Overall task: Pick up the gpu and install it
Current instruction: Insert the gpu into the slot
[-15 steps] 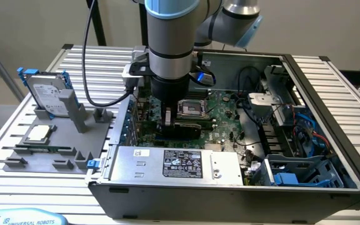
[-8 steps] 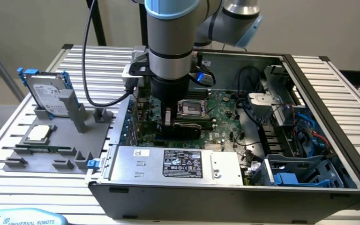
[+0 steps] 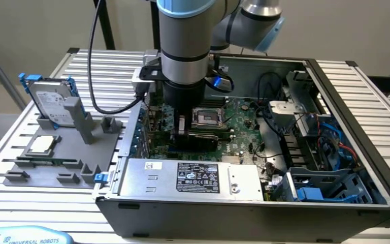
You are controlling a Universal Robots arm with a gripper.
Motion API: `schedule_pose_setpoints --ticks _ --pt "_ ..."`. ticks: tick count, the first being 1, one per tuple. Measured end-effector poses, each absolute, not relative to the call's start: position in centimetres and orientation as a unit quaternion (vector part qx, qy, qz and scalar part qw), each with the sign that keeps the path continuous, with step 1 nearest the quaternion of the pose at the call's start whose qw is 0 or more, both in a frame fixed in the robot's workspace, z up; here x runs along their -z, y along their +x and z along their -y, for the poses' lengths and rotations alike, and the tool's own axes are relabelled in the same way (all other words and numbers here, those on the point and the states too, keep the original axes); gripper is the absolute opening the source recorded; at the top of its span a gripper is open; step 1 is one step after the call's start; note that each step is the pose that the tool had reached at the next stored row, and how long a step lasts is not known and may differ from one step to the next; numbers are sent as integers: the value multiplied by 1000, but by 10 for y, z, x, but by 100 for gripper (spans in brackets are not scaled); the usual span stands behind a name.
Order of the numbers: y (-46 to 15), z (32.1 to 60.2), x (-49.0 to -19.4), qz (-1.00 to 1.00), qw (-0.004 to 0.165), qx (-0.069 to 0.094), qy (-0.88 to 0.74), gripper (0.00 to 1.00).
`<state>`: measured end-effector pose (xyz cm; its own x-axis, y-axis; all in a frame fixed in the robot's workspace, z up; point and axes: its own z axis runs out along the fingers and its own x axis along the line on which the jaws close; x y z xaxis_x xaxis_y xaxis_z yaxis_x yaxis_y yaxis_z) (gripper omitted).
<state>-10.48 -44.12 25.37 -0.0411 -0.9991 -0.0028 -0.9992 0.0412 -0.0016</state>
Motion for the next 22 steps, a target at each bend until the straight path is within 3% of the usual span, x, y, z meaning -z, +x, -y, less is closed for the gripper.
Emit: schedule_pose_setpoints --ticks 9,12,16,22 --pt "-102 441 -294 -721 0 -2 -692 41" --pt "-100 441 -308 -721 -1 -3 -692 32" --pt "-99 441 -314 -722 -2 -3 -692 11" --pt "-99 441 -314 -721 -2 -4 -692 11"
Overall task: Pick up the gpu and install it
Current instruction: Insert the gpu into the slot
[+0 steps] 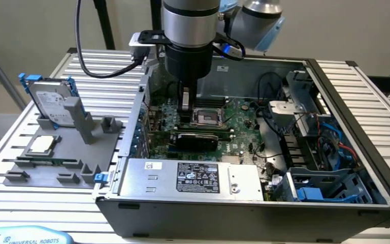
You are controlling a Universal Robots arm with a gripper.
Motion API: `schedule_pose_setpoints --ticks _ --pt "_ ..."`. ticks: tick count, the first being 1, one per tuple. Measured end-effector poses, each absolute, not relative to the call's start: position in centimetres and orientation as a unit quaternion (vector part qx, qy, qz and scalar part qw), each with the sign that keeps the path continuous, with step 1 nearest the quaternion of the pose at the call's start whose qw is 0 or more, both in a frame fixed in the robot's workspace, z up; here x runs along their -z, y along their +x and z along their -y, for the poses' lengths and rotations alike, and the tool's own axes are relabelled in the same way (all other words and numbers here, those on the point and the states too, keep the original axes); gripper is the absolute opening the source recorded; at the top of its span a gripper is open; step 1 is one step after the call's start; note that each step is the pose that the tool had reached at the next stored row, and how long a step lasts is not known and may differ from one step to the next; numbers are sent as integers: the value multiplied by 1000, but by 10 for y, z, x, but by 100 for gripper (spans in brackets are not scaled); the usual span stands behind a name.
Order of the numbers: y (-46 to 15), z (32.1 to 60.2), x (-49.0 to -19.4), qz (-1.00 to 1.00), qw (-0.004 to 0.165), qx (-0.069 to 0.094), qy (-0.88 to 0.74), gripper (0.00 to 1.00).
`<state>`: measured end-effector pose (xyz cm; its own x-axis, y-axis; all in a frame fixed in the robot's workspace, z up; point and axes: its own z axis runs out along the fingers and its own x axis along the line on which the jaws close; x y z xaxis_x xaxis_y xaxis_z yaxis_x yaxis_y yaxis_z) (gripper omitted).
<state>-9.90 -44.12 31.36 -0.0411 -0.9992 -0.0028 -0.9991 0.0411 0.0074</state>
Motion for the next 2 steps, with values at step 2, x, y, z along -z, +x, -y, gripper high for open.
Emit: schedule_pose_setpoints --ticks 2 --pt "-99 441 -314 721 2 4 692 11"
